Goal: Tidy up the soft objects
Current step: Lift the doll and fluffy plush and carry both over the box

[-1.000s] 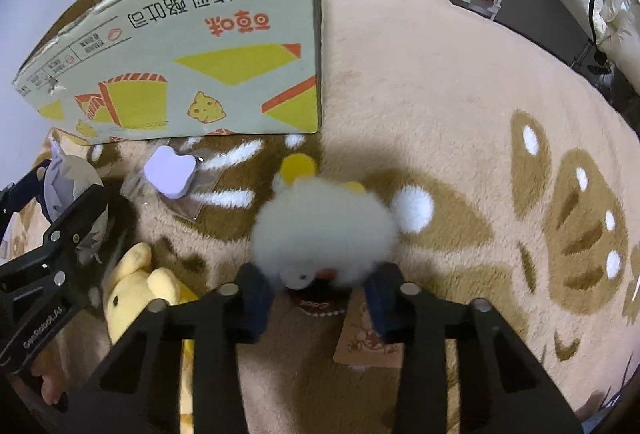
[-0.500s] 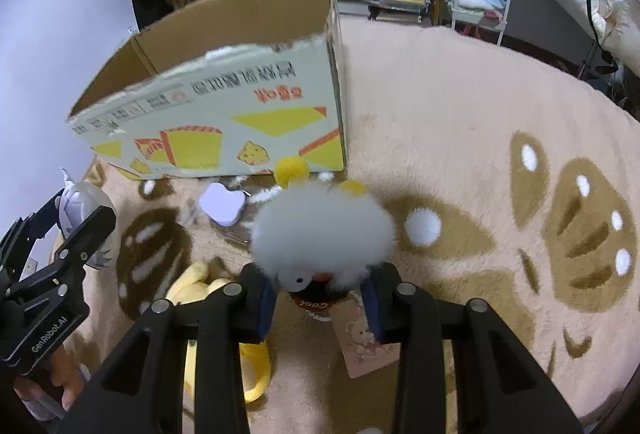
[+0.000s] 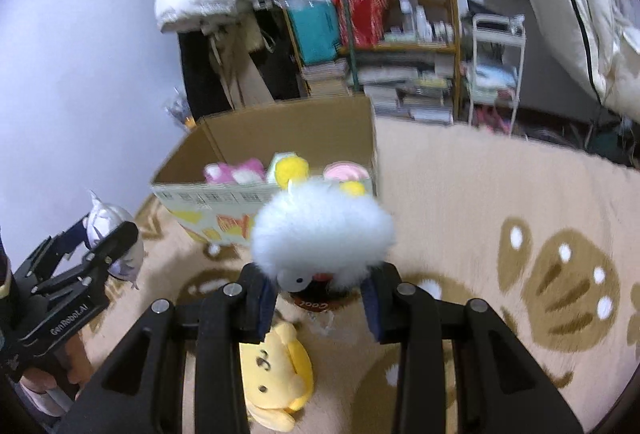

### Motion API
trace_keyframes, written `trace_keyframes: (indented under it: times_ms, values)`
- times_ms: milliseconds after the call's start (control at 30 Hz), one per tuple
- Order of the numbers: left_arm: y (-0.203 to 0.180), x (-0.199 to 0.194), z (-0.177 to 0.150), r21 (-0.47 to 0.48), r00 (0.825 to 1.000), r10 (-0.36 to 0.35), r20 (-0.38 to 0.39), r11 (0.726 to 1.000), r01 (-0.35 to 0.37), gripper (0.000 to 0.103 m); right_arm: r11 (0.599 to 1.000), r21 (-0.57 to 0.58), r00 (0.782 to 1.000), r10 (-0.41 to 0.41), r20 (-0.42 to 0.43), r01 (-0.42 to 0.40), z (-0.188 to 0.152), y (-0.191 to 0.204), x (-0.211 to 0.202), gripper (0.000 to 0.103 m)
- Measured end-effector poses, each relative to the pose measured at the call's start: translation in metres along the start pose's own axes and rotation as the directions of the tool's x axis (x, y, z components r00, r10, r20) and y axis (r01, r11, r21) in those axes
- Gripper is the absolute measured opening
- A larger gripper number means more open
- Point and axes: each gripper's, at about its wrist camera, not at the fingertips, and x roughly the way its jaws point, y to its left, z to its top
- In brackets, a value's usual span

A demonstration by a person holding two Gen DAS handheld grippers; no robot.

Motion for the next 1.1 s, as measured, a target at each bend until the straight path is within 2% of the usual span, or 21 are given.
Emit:
trace_keyframes:
  times_ms: [267,700,933,1100]
  values:
    - [0.001,-0.017,0.013,0.002,0.996,0.009,0.083,1.000,-0.010,0.077,0.999,-0.048,0.996,0.018,0.084,-0.014,0.014,0.013,-0.012,0.038]
    - [-0.001,-0.027,0.029,0.004,0.989,-0.006,0.149,1.000,0.005,0.077,0.998,-0.066,0.987,0.026,0.156,-0.016,0.032,0.015,-0.021,0.038]
    - [-0.006,-0.022,0.044,0.030,0.980,-0.020,0.197,0.999,0.014,0.077,0.994,-0.109,0.983,0.029,0.184,-0.009,0.046,0.019,-0.019,0.038]
    - [-0.007,-0.008,0.055,0.038,0.980,-0.020,0.200,0.999,0.013,0.078,0.991,-0.136,0.979,0.028,0.202,0.000,0.058,0.022,-0.013,0.038]
